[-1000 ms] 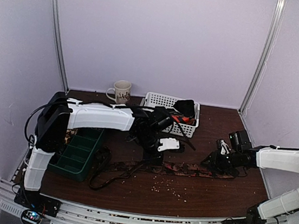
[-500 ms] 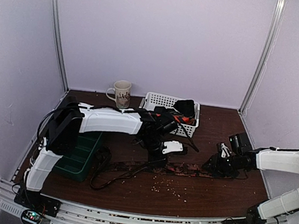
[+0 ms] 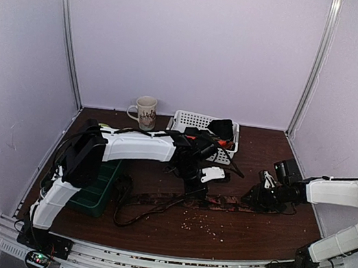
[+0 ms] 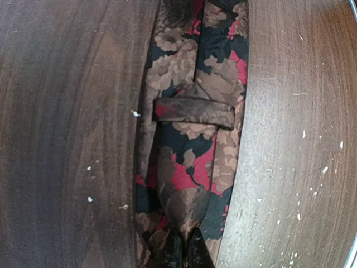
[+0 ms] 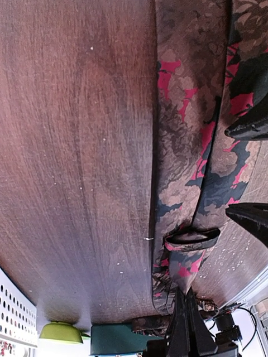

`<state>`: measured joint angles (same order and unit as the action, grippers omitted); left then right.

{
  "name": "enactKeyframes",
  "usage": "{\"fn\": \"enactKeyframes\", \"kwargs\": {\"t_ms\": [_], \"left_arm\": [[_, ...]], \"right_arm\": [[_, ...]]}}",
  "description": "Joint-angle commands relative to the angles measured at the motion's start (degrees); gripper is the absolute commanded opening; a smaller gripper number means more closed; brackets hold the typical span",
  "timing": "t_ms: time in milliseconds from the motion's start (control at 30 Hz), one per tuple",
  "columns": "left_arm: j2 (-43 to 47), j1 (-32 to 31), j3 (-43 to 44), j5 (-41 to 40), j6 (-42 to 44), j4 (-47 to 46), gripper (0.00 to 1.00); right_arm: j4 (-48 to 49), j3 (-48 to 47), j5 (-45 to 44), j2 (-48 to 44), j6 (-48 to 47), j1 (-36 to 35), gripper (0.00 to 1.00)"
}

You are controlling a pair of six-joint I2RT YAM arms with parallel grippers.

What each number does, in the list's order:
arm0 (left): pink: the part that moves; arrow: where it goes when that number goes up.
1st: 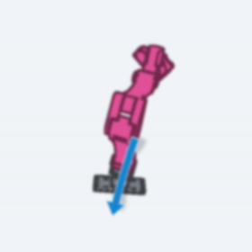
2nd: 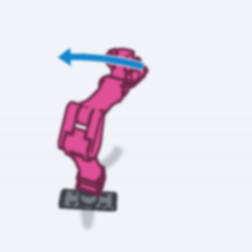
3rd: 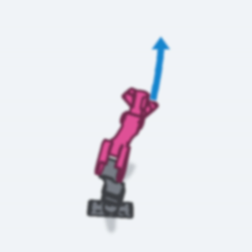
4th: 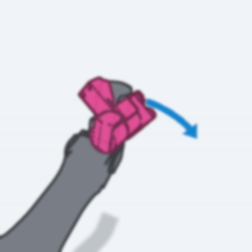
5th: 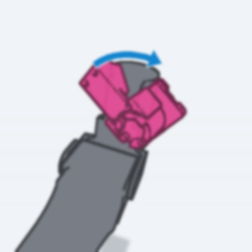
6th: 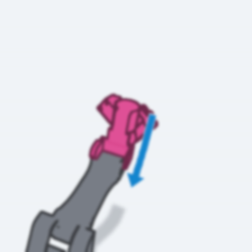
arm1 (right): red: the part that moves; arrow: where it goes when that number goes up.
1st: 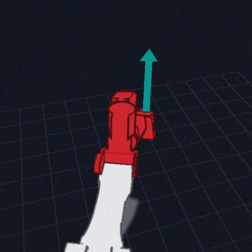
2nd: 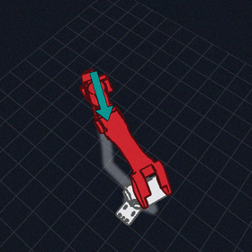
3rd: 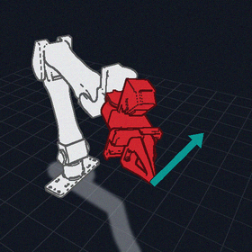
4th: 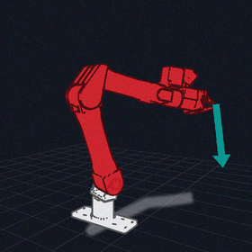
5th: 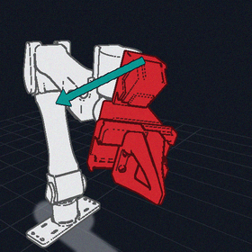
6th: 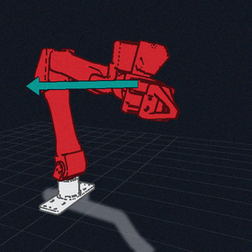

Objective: Roll the ties
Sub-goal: Tie the tie at the center of the board.

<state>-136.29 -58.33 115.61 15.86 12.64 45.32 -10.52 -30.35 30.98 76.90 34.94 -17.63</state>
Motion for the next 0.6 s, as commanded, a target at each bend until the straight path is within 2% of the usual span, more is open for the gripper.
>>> {"fn": "enactKeyframes", "kwargs": {"t_ms": [0,367,567], "left_arm": [[-1.83,-0.8,1.34,2.77,-1.56,-2.44,0.0],[-2.81,-1.62,-0.32,4.74,-6.39,-11.36,0.0],[-3.92,-1.84,0.09,5.48,-7.37,-12.85,0.0]], "right_arm": [[3.03,1.41,1.66,1.65,0.95,0.23,0.38],[6.7,1.61,3.91,4.29,2.77,-0.38,0.37],[7.19,0.33,4.17,5.1,3.25,-0.98,0.37]]}}
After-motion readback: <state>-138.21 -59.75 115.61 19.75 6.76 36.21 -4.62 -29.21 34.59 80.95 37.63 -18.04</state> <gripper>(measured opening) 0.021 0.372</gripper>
